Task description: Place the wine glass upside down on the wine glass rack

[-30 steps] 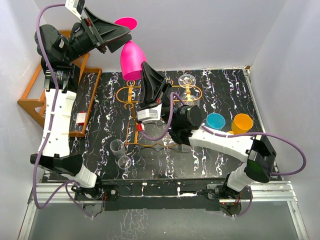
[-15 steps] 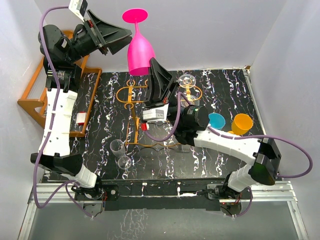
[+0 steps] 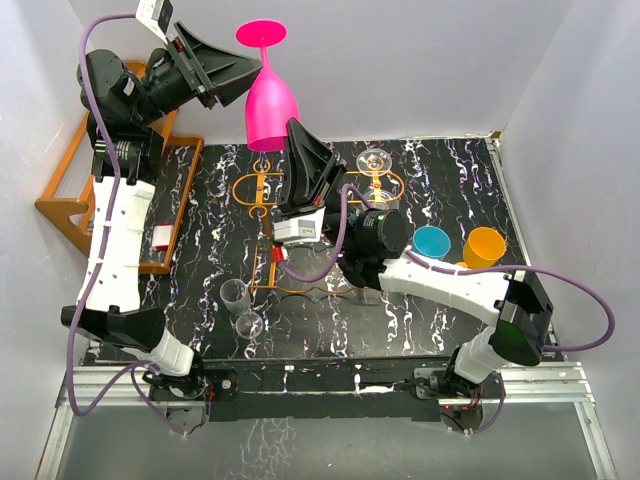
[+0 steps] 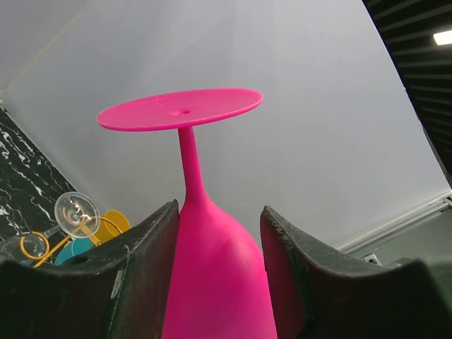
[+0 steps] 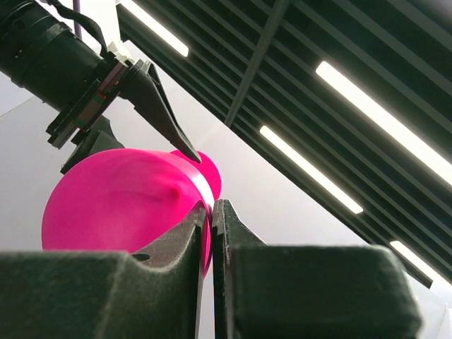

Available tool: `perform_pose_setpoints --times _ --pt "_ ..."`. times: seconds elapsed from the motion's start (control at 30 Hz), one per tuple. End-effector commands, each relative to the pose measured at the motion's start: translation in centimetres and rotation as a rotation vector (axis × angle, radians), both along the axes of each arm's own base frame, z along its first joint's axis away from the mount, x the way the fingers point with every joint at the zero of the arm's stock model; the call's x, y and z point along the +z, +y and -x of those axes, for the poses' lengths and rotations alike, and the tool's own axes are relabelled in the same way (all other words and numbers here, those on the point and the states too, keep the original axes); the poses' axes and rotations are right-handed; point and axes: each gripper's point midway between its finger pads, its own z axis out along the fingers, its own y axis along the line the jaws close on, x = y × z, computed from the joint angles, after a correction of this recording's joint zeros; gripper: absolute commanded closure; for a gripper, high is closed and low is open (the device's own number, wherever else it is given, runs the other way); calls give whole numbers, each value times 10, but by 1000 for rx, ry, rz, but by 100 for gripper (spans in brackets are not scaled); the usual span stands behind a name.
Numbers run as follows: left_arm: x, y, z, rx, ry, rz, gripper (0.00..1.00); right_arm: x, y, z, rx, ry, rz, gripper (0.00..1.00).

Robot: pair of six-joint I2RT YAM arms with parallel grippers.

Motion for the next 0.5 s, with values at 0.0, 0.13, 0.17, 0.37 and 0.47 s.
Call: perform_pose_setpoints --times 0.0,0.13,0.17,0.37,0.47 --pt "9 -3 17 -28 -23 2 53 25 -11 13 13 -52 -70 92" --pt "3 -5 13 -30 -14 -7 56 21 -2 16 19 -56 -41 92" --pt "3 -5 14 -32 -17 -7 57 19 0 16 18 -56 -32 92" --pt "2 -6 14 -35 -19 -10 64 14 8 15 15 -54 4 92" --pt "1 -7 15 -40 -23 -11 82 10 12 12 5 -48 18 92"
